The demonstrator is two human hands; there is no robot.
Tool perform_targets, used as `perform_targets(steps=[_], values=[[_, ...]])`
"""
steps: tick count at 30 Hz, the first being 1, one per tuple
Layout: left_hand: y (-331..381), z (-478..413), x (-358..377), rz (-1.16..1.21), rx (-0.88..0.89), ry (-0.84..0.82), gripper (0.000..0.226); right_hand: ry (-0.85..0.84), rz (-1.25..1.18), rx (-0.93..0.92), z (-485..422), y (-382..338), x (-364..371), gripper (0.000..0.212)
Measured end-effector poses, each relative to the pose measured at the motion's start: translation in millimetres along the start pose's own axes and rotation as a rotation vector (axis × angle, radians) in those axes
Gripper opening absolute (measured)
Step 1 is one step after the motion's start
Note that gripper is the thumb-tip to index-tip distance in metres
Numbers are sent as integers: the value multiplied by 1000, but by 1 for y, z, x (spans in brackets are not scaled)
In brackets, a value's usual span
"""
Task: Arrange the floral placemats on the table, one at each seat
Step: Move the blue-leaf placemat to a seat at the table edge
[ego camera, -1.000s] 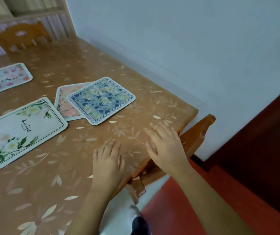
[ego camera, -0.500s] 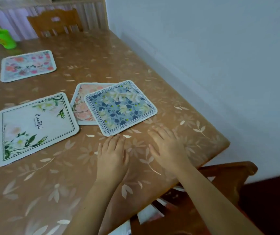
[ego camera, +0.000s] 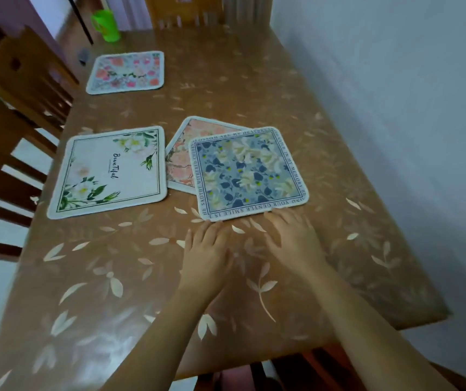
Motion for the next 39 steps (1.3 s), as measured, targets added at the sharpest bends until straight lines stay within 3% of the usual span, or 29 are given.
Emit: perform_targets(steps=[18,30,39], values=[[-3,-66,99,7,-130,2,36,-135,-66,-164,-67,64,83,41],[-5,-94,125,178,-115,16,34,-17,-117,-216,-86,83,94,32],[4,-109,110,264,-91,42,12,43,-258,-235,-88,84,85,17]])
Point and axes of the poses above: each hand's wrist, its own z-axis away from the middle knuckle, its own x-axis out of the palm, y = z × x, the point moved 6 cm from there along -z, towards the middle knuckle, and after that the axes turned 11 degrees about -x, right-handed, at the moved point
